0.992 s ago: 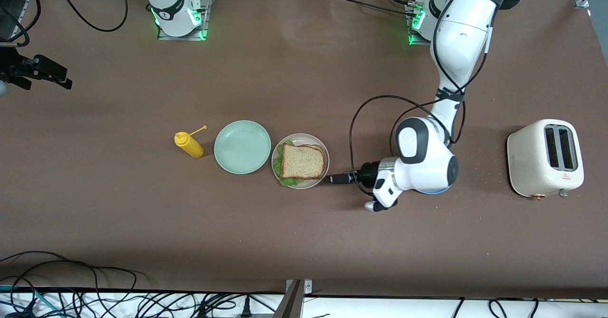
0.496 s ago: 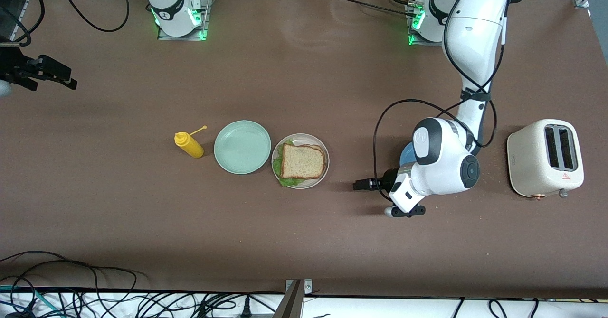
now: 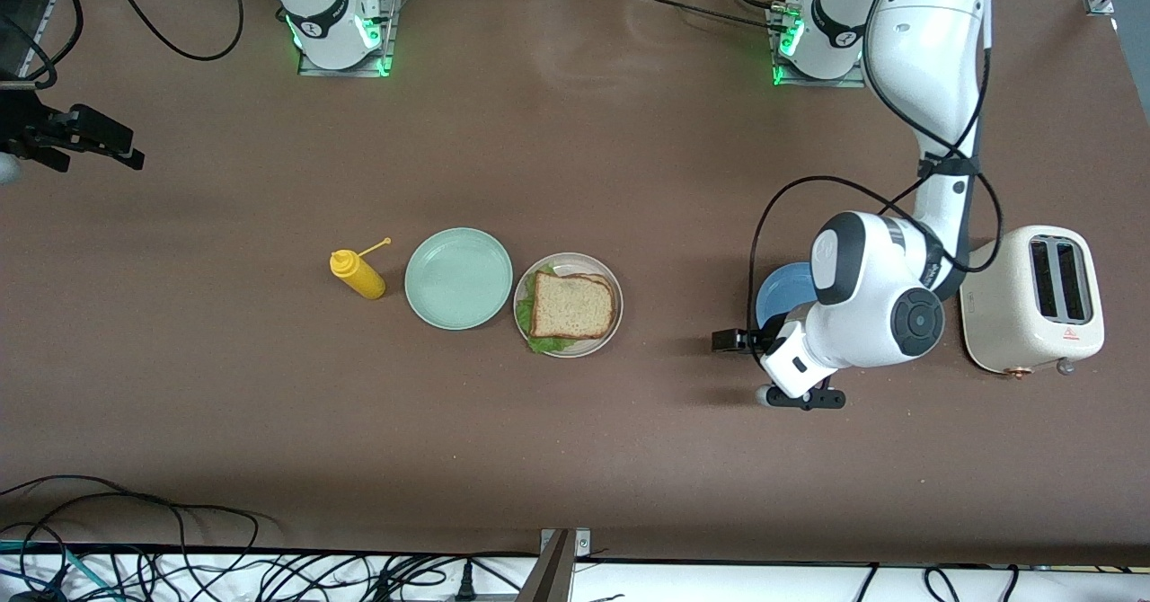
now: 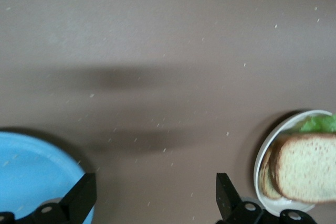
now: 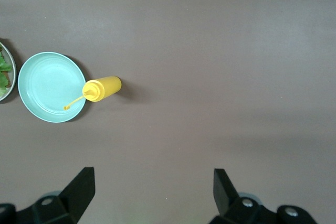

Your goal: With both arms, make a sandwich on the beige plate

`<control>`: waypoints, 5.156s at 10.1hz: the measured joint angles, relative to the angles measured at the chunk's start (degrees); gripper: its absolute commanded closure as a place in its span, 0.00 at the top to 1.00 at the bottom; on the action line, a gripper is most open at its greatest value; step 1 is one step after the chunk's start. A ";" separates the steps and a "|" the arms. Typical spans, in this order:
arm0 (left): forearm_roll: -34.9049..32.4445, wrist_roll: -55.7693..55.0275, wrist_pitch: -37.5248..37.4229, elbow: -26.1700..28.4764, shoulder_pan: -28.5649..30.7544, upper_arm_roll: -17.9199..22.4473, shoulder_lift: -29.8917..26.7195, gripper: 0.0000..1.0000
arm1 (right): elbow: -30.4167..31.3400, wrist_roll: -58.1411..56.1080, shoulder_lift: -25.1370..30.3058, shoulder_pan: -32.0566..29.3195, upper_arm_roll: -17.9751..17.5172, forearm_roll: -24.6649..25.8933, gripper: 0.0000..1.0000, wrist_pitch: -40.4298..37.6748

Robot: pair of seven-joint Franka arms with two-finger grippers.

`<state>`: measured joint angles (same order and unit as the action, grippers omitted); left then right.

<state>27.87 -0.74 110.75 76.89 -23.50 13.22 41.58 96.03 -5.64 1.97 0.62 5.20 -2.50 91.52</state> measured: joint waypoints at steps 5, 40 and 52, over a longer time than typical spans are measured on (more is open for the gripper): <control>-8.42 0.00 -7.59 -0.06 0.75 0.88 -4.15 1.00 | 0.00 0.00 0.00 0.06 -0.10 -0.01 1.00 0.00; -29.55 2.14 -38.13 6.99 17.02 -8.55 -37.05 1.00 | -0.20 0.00 0.04 0.21 0.10 3.52 1.00 0.11; -29.40 1.05 -34.24 9.86 17.11 -8.86 -37.40 1.00 | -1.46 0.00 0.03 0.13 1.27 3.54 1.00 0.35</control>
<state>-1.53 0.32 76.51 86.75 -6.39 4.37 4.18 94.57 -5.64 2.00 0.75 6.46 1.04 91.87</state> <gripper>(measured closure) 0.000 0.000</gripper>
